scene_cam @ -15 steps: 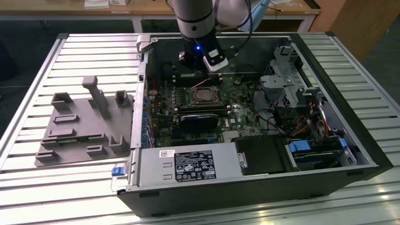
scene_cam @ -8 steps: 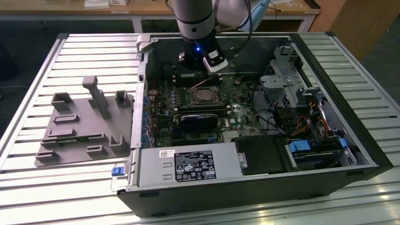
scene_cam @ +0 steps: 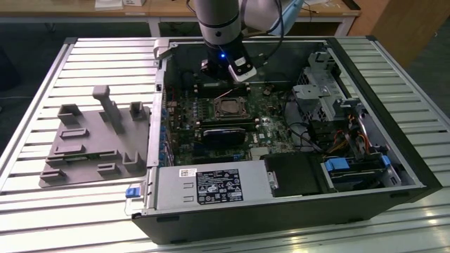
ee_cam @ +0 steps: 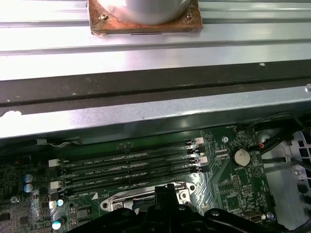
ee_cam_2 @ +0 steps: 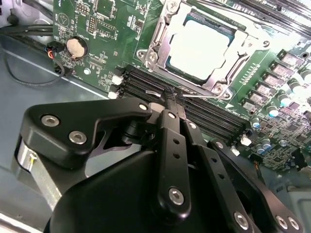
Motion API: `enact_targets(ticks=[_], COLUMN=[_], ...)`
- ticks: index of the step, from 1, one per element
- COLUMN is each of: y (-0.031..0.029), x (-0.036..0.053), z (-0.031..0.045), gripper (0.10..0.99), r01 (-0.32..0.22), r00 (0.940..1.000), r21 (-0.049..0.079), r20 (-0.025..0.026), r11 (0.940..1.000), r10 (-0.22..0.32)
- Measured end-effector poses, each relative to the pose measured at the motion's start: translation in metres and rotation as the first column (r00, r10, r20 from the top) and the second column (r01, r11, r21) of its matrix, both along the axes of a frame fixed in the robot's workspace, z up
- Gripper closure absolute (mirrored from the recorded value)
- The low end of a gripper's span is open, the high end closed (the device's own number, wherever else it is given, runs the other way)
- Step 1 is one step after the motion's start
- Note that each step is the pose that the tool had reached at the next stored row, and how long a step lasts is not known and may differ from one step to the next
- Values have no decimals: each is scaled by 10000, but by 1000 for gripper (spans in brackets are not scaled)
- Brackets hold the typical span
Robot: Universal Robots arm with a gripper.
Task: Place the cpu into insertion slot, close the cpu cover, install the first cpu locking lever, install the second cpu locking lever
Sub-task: 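Install the first cpu locking lever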
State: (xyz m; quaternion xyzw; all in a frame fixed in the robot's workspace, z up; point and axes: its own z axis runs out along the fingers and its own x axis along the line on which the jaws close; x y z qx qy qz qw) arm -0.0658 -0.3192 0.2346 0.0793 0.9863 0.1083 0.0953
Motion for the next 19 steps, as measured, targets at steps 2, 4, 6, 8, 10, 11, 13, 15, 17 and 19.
enact_targets(ticks=[2, 4, 6, 8, 10, 11, 13, 15, 17, 19], y=[0, 0, 1, 1, 1, 1, 1, 2, 10, 27], x=[5, 11, 13, 13, 14, 14, 15, 15, 16, 15], z=[-9, -14, -16, -17, -18, -23, -30, -43, -56, -67], gripper=[984, 984, 984, 984, 984, 984, 984, 984, 984, 984], r01=[0, 0, 1, 1, 0, 0, 0, 1, -1, 0], r00=[10000, 10000, 10000, 10000, 10000, 10000, 10000, 10000, 10000, 10000], r21=[-2, -4, -4, -4, -4, 1, -2, -2, -5, -23], r20=[-1, -2, -2, -2, -1, 1, 0, -1, -2, -1], r11=[10000, 10000, 10000, 10000, 10000, 10000, 10000, 10000, 10000, 10000], r10=[0, 0, -1, -1, 0, 0, 0, -1, 1, 0])
